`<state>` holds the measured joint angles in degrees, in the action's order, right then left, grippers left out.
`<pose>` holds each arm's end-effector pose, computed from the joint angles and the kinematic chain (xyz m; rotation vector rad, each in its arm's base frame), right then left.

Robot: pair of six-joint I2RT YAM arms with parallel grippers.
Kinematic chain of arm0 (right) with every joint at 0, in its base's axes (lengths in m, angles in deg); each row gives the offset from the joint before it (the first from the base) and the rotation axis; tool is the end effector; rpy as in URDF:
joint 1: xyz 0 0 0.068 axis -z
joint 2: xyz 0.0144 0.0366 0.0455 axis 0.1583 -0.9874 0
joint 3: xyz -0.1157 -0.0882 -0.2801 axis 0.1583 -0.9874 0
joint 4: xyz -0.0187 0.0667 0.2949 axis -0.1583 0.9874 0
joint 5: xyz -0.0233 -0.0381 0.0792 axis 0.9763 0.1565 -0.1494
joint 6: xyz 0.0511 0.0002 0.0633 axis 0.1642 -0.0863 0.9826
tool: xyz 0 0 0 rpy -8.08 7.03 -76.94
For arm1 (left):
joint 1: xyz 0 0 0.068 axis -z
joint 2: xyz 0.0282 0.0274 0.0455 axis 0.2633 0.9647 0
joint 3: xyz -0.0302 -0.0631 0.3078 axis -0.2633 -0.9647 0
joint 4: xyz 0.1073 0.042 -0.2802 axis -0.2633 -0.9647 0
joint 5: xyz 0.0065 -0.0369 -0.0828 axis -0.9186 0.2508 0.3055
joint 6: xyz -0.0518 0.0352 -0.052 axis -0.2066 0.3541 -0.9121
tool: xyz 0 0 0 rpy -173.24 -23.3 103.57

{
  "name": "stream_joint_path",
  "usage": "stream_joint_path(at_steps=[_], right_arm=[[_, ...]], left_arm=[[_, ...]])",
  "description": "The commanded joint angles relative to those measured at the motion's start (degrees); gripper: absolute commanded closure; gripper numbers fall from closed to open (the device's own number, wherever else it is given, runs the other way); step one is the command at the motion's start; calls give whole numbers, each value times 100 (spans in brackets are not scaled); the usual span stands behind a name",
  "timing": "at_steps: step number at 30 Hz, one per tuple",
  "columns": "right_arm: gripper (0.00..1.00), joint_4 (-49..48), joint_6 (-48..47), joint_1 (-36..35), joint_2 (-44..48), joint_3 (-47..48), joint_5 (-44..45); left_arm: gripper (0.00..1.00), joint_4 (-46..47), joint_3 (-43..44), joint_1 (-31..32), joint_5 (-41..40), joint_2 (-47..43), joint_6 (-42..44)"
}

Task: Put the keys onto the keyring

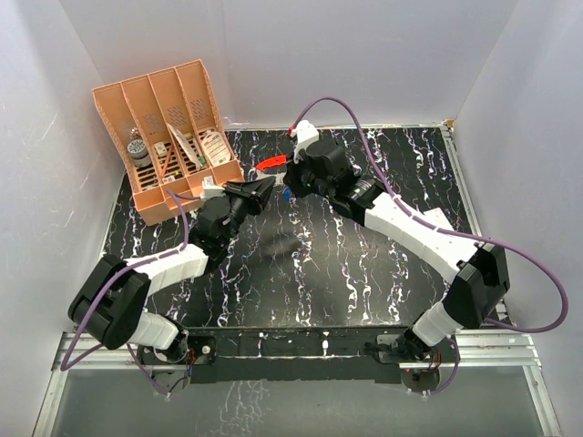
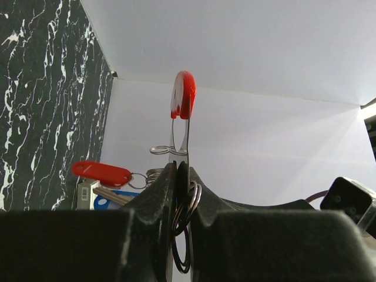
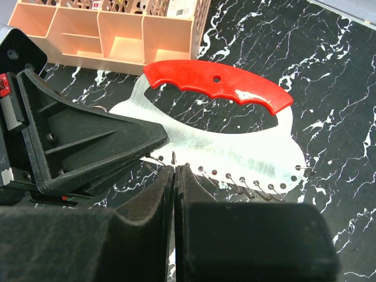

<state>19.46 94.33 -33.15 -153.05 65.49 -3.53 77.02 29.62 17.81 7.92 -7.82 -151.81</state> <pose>0.3221 0.2878 0.3794 -0.5530 1.9804 0.5165 0.3010 -0.1832 0.2672 -0.9948 1.3834 -1.6556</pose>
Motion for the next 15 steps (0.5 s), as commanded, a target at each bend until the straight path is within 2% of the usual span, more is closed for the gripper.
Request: stream_joint_path(at_steps=[1,15], right_arm=[[100,30,-91,-19,-75,487,-40],[100,366,-323,-15,-494,1153,26]], left_arm=[[100,153,250,-38,128,32,151],[100,134,245,-32,255,74,164]])
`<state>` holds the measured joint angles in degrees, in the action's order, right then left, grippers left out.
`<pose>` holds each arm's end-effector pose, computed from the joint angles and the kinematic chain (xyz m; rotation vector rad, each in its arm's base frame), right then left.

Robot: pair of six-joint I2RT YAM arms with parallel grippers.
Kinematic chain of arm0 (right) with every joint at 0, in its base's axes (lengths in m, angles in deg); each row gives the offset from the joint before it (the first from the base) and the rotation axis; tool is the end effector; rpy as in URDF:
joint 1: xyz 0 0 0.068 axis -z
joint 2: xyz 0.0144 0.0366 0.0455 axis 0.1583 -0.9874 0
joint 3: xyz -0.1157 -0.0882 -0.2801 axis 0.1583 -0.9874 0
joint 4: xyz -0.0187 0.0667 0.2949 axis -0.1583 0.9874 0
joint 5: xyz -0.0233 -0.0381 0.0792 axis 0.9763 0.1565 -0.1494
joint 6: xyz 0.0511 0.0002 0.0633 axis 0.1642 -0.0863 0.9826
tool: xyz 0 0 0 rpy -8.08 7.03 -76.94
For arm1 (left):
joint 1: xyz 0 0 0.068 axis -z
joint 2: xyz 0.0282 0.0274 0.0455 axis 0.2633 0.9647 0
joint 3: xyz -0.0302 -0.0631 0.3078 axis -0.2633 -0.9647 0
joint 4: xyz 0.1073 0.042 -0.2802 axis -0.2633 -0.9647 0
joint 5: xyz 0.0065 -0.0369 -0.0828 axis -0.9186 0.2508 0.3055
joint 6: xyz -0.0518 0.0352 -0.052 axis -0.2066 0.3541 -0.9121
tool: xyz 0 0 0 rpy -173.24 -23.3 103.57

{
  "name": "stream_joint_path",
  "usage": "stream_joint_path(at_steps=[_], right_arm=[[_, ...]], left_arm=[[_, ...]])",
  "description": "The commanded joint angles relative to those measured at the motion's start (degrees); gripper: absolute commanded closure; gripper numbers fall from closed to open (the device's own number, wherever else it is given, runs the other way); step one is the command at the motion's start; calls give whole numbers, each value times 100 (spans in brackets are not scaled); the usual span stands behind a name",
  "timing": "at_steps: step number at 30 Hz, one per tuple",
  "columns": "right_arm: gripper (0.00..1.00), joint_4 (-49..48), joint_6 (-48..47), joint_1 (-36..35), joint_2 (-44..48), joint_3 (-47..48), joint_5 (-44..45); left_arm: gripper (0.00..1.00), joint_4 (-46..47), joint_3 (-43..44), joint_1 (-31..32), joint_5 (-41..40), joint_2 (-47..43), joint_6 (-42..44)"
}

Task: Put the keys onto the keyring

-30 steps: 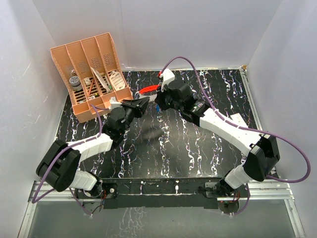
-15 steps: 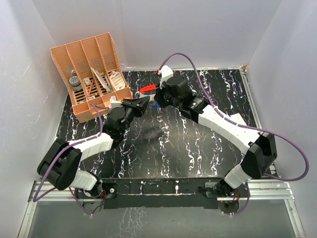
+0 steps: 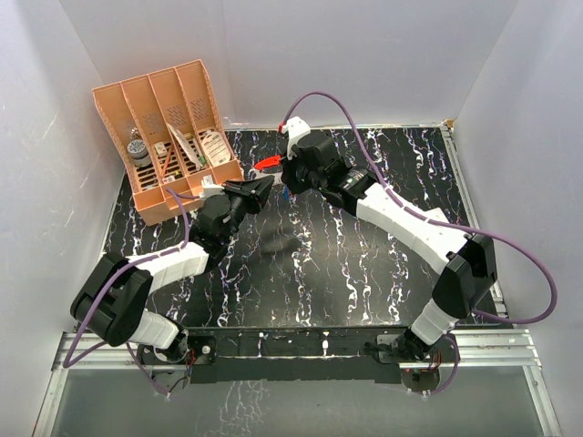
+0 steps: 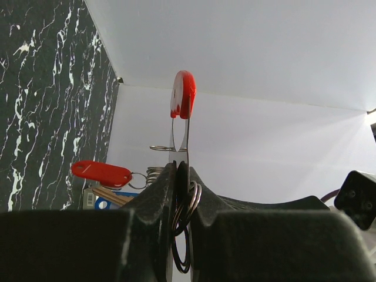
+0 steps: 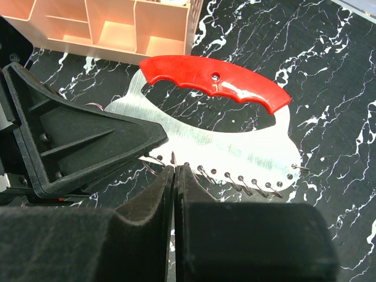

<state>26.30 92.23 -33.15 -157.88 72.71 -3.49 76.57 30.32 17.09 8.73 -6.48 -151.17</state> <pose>0.3367 0.3010 0.3817 -0.6125 2.0393 0.4644 0.3075 -0.1833 0.2629 -0.9924 1.4056 -1.6345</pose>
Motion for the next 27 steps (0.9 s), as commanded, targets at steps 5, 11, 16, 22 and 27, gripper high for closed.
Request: stream_joint_path(at_steps=[5,11,16,22,27], right_arm=[[100,-466,-106,-19,-18,282,-3],[100,-1022,41,-19,151,-340,-147],[100,-722,137,-19,157,-344,-234],[100,-378,213,-17,204,-311,-263],[100,-176,228,-19,161,-236,-258]], left_arm=[[100,243,128,35,158,-117,48],[100,271,142,40,129,-249,2],[100,25,247,-23,56,-439,222],[100,94,216,-94,47,-440,264],[100,144,250,-125,108,-404,292]])
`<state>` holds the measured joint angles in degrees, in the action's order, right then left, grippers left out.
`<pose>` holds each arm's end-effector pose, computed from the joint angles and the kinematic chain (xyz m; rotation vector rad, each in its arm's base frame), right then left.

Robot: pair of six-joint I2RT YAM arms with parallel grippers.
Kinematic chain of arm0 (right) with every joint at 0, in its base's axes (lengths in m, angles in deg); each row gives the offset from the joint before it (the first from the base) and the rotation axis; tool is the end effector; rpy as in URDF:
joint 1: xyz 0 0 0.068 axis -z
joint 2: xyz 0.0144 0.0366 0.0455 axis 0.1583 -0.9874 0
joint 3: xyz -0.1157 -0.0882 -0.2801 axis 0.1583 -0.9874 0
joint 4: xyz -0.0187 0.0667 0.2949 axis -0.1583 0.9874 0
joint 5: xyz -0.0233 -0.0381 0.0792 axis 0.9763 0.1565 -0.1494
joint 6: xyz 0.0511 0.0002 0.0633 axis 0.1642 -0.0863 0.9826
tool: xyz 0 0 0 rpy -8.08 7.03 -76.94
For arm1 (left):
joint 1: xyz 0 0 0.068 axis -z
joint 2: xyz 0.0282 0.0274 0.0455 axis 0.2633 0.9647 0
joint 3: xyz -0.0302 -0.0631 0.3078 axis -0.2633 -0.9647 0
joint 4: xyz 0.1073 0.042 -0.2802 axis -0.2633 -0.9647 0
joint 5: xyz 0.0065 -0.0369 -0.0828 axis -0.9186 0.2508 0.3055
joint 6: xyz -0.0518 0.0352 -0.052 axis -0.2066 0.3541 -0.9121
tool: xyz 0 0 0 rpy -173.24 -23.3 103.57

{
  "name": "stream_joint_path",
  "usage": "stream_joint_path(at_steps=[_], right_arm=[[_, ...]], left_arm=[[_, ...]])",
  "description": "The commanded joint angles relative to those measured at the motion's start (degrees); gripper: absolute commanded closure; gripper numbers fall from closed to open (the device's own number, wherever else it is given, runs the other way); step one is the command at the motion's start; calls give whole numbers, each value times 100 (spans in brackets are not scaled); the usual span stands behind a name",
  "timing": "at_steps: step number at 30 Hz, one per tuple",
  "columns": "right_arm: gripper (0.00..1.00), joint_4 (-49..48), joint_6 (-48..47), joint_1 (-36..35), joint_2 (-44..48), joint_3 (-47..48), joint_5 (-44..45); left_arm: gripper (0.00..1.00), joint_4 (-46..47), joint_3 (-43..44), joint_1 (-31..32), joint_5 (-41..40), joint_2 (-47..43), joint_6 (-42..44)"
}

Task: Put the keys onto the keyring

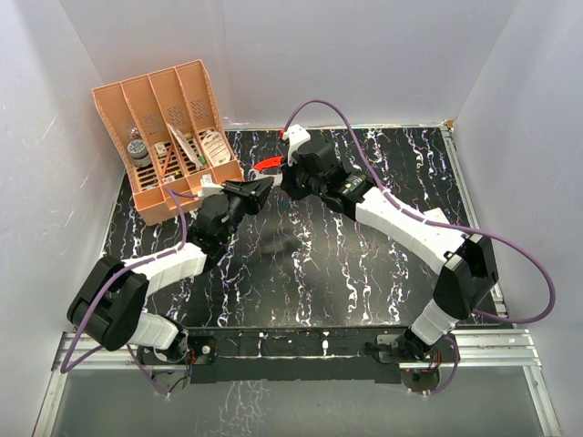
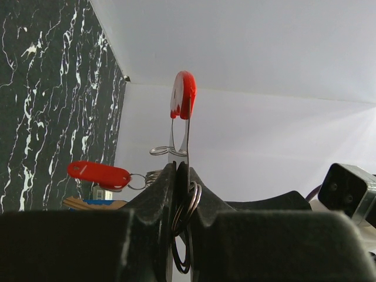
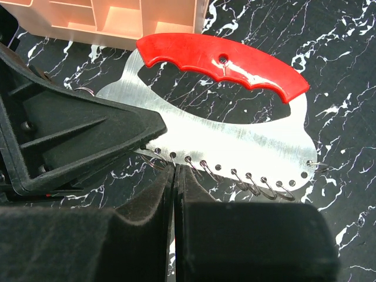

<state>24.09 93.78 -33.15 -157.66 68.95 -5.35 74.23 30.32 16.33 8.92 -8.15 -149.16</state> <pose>0.3341 0.3017 0.3606 -0.6132 2.0719 0.5043 0.3065 -0.1774 0.2669 -0.9734 1.4194 -1.5935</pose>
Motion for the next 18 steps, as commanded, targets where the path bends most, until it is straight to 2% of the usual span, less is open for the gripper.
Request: stream_joint_path(at_steps=[1,10,18], right_arm=[[100,52,57,-16,127,151,-50],[100,495,-171,-12,-195,866,66],[100,1307,-320,-1,-711,1870,46]], left_arm=[[100,354,272,-53,106,-236,104],[100,208,292,-49,304,-201,150],[100,125,299,-53,454,-141,203]])
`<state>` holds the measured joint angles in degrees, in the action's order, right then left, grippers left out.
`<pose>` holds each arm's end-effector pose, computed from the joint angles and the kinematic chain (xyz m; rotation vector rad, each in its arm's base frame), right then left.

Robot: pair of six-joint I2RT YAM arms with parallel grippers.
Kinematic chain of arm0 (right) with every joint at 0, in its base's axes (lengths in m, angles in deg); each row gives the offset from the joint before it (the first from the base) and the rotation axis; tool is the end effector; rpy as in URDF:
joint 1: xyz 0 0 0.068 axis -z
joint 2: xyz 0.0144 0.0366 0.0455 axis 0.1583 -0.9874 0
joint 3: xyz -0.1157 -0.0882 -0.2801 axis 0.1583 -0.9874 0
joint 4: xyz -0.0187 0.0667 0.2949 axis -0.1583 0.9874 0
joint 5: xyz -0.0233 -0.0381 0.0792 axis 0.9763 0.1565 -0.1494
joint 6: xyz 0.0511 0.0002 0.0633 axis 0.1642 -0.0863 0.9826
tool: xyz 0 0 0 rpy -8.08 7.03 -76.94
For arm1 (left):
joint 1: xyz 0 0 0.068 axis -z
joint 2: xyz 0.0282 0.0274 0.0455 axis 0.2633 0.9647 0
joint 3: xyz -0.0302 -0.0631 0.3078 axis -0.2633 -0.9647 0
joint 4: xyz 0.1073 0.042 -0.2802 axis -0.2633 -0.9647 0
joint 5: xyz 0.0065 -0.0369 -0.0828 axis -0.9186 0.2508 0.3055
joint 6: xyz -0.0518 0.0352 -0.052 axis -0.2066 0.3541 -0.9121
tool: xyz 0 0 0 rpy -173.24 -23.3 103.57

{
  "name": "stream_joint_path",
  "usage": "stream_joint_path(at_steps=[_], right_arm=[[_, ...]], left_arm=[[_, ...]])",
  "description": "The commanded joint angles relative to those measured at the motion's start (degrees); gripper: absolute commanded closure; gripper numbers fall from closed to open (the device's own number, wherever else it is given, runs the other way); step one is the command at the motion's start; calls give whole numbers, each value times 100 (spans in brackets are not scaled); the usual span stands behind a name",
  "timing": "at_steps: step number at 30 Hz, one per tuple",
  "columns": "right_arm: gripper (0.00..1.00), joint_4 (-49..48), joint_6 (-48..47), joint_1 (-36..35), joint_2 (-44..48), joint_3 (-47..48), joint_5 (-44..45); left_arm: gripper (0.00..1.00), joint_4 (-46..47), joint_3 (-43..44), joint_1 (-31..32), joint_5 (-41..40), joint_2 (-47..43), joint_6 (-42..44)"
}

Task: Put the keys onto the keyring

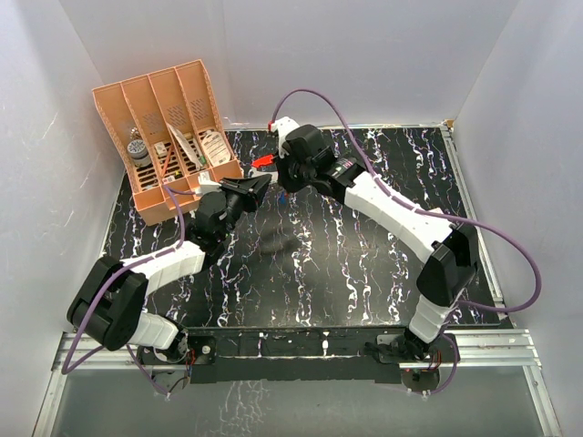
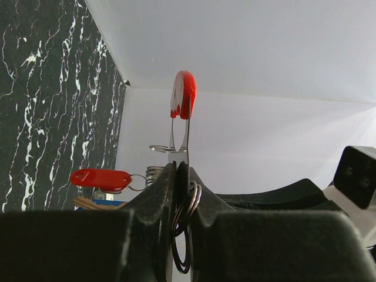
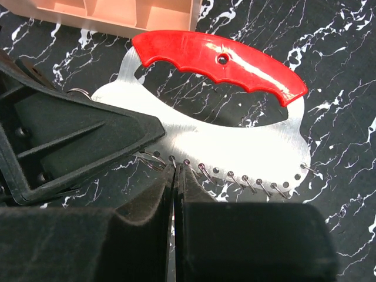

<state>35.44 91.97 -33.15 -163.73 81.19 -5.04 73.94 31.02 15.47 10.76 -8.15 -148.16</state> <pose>0.3506 0.3162 0.3784 -0.6695 2.1438 0.4462 0.3098 -0.1758 0.2709 -0.9426 1.4298 -1.5962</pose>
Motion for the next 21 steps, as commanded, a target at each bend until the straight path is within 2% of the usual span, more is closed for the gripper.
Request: stream_joint_path(at_steps=[1,8,21], right_arm=[[100,282,-170,3,-239,791,23],[100,739,-347,2,-575,1496,102],[100,639,-448,14,-527,1684,420]], left_arm=[[100,142,229,34,295,-139,107],[100,-76,327,37,459,-8,206],[100,-505,518,36,709,92,357]])
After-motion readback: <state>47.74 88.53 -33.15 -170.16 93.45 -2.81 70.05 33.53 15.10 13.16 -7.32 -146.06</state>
